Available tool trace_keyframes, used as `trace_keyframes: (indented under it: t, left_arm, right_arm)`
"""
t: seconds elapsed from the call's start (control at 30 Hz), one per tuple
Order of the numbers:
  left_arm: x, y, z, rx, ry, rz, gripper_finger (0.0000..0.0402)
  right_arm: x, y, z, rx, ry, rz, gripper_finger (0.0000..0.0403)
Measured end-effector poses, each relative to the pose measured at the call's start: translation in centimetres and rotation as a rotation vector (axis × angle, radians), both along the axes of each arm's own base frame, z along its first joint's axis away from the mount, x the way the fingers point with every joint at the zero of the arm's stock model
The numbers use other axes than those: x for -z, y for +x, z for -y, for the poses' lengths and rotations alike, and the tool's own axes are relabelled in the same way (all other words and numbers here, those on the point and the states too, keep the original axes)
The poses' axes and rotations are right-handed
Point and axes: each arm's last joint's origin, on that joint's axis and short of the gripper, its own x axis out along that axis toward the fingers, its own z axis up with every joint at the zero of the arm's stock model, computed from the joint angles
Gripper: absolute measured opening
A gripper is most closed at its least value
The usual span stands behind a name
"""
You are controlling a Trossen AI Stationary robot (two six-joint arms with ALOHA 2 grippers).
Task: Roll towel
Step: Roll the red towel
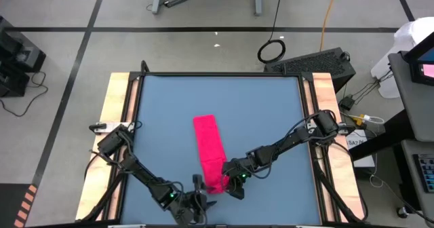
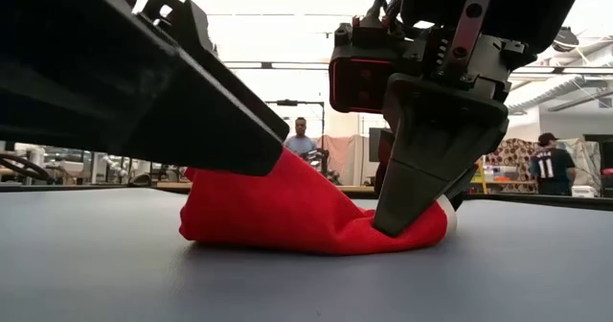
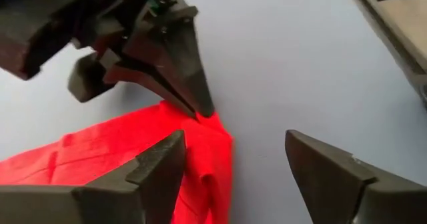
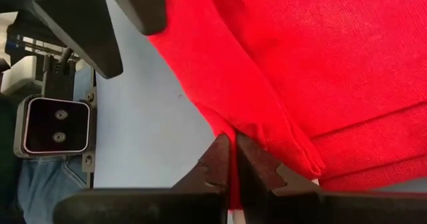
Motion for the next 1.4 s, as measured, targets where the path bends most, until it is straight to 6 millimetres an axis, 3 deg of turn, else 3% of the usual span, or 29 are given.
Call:
trace_keyframes:
  t: [0.33,0.77,1.13,1.27,1.4]
  left_arm:
    - [-0.7,-0.3,1.1,0.075,0.028,0.056,0.0249]
    - [2.9,0.4,-0.6,-0.065,-0.075,-0.057,0.0249]
    - [3.7,0.3,-0.8,-0.154,-0.107,-0.053,0.0246]
    - [3.9,0.1,-1.1,-0.202,-0.15,-0.066,0.0209]
    - [4.0,0.1,-1.2,-0.224,-0.171,-0.065,0.014]
  right_arm:
    - [0.0,0.0,0.0,0.0,0.001,0.0,0.0009]
    - [0.0,-0.1,-0.2,0.005,0.0,-0.003,0.0009]
    - [0.0,-0.2,-0.7,-0.02,-0.013,0.01,0.0013]
    - [-0.4,-0.1,-1.2,-0.081,-0.053,0.053,0.0044]
    - [-1.2,0.0,-2.0,-0.165,-0.102,0.088,0.0094]
